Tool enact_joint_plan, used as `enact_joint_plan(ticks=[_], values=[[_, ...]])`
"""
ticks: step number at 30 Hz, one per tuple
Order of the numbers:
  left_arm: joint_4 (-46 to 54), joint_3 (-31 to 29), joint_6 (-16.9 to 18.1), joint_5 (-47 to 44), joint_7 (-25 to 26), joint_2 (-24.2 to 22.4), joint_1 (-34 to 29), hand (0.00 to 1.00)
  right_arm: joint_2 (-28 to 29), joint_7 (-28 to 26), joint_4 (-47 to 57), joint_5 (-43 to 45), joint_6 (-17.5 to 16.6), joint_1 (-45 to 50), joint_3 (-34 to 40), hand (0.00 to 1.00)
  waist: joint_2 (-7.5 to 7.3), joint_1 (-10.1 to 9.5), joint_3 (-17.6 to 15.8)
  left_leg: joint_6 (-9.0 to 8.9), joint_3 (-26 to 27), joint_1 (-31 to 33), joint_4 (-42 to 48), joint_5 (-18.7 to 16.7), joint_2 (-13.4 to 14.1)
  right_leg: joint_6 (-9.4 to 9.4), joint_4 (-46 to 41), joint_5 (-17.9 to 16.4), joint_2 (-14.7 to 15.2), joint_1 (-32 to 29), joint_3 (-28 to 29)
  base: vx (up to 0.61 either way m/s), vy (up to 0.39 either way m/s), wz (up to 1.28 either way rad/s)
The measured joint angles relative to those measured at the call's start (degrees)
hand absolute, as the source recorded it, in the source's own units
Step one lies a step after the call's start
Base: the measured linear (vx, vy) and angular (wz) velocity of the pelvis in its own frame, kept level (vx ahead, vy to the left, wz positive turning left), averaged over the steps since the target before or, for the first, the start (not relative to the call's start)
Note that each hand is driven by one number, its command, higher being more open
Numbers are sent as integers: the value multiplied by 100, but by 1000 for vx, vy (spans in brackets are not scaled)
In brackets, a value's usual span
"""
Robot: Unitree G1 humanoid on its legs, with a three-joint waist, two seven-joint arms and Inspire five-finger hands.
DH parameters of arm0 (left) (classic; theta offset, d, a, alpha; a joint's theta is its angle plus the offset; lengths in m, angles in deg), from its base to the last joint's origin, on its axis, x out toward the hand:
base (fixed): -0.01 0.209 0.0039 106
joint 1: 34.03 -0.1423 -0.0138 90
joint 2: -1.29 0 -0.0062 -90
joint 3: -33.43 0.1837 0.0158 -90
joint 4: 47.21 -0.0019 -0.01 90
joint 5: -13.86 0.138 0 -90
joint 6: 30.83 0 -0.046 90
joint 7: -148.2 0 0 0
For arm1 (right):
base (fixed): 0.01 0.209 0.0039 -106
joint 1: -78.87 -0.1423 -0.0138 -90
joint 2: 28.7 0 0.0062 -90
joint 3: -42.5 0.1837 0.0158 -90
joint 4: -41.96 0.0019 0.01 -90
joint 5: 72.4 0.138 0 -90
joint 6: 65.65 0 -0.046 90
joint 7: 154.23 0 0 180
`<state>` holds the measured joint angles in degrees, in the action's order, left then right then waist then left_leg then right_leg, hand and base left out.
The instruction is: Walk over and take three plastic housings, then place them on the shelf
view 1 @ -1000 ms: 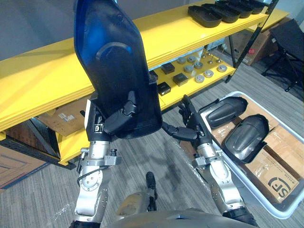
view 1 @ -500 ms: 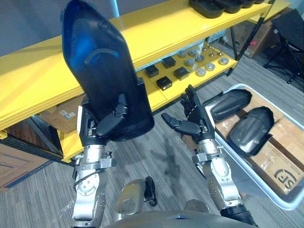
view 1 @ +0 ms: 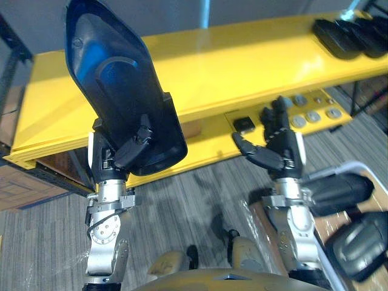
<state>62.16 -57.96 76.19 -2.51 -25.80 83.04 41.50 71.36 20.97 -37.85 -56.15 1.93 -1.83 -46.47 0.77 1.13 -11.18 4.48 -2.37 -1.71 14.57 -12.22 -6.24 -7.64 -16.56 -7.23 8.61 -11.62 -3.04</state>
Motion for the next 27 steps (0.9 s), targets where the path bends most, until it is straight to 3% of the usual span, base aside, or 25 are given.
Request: enact_joint_plan(ticks=[1, 2, 3, 4, 6, 8, 19, 21, 23, 24, 25, 26, 27], values=[[4, -59, 2, -7, -7, -7, -66, 0, -116, -26, 76, -1, 0, -11, -16, 100, -43, -22, 89, -141, 2, -75, 11, -82, 13, 163, 348, 519, -20, 107, -112, 225, -156, 49], [7, -94, 6, -8, -20, -4, -106, 0, -156, -45, 95, 3, -1, -23, -34, 100, -76, -32, 139, -208, 24, -100, 19, -125, 23, 237, 510, 821, -56, 174, -192, 272, -217, 59], [-54, -139, 20, -16, -59, -93, -171, 0, -264, -87, 78, 15, 5, -76, -49, 100, -3, -47, 252, -386, 154, -97, 53, -237, 164, 266, 767, 1089, -146, 327, -380, 252, -189, 53], [-87, -142, 20, -139, -120, -150, -207, 0, -342, -102, 79, 105, 18, -136, -50, 100, 104, -86, 306, -481, 455, -30, 124, -273, 380, 431, 1107, 1234, -271, 516, -595, 252, -189, 56], [-120, -117, 20, -192, -313, -187, -131, 0, -334, -55, 78, 100, 35, -149, 67, 100, 142, -21, 313, -674, 1207, 112, 279, -368, 683, 466, 1431, 1243, -308, 787, -987, 147, -108, 89], [-143, 31, 20, -218, -601, -232, -64, 0, -329, 102, 55, 95, 65, -92, 231, 100, 192, 82, 318, -693, 1843, -20, -56, -196, 987, 509, 1469, 1212, -348, 924, -1291, 115, -155, 89], [-145, 437, 17, -215, -800, -193, -59, 0, 39, 825, 53, -424, -82, 122, 273, 100, 306, 103, 333, -605, 2028, -194, -328, -106, 870, 446, 2021, 1400, -379, 1159, -1176, -24, -7, -5], [-146, 596, 5, -199, -794, -129, -61, 0, 38, 941, 53, -428, -83, 126, 276, 100, 313, 140, 328, -606, 2149, -205, -158, -107, 936, 513, 1995, 1344, -422, 1135, -1046, -60, -57, -34], [-153, 629, -81, -97, -726, -55, -66, 0, 43, 860, 53, -344, -83, 178, 264, 100, 275, 145, 288, -607, 2370, 48, 750, -108, 1108, 612, 1777, 1210, -409, 1106, -820, -71, -83, -54], [-154, 627, -109, -92, -637, -37, -71, 0, 35, 747, 64, -196, -85, 240, 259, 100, 313, 160, 232, -517, 2478, 409, 1910, -50, 1414, 641, 1606, 1090, -452, 1118, -716, -72, -113, -67], [-154, 611, -110, -92, -552, -45, -69, 0, 32, 634, 89, -43, -90, 365, 254, 100, 410, 213, 143, -70, 2477, 787, 3038, 231, 1804, 718, 1532, 1013, -588, 1243, -609, -53, -102, -72], [-157, 604, -111, -95, -508, -48, -70, 0, 32, 597, 89, 4, -89, 448, 247, 100, 445, 221, 88, 122, 2475, 909, 3444, 469, 1963, 759, 1551, 986, -650, 1337, -561, -26, -105, -81], [-206, 582, -111, -102, -460, -59, -70, 0, 37, 564, 88, 16, -88, 644, 245, 100, 467, 222, 46, 258, 2479, 1031, 3884, 1014, 2150, 846, 1674, 929, -702, 1507, -483, 73, -90, -96]])
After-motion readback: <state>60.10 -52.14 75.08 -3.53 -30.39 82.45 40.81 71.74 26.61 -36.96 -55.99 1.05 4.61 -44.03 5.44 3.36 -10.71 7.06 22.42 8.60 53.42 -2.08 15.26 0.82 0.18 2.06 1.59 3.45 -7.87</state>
